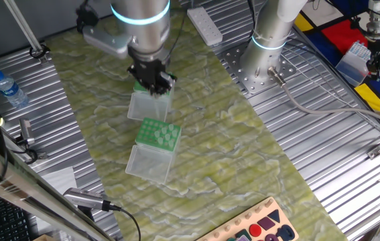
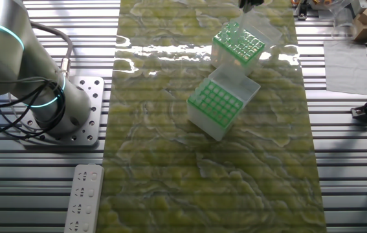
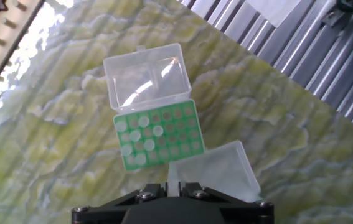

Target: Transfer all large pipette tips from one holder to another

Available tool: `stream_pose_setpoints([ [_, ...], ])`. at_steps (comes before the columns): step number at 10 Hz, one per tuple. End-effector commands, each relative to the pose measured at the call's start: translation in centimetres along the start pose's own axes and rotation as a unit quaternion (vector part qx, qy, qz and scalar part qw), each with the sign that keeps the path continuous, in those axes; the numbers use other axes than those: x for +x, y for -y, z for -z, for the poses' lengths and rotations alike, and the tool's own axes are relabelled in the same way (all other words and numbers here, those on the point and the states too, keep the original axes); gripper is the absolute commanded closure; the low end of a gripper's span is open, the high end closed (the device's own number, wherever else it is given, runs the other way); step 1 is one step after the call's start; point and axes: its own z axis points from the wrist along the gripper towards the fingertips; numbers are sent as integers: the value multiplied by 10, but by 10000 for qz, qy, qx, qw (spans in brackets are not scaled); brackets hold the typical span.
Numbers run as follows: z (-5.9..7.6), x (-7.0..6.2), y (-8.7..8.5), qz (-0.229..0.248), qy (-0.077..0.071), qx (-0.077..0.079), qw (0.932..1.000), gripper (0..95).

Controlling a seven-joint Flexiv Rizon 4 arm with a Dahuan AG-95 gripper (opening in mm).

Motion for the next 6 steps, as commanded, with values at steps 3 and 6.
stream_pose_setpoints([
  [3,13,36,23,353,-121,206,9991,950],
  [6,11,60,41,550,-205,286,9979,950],
])
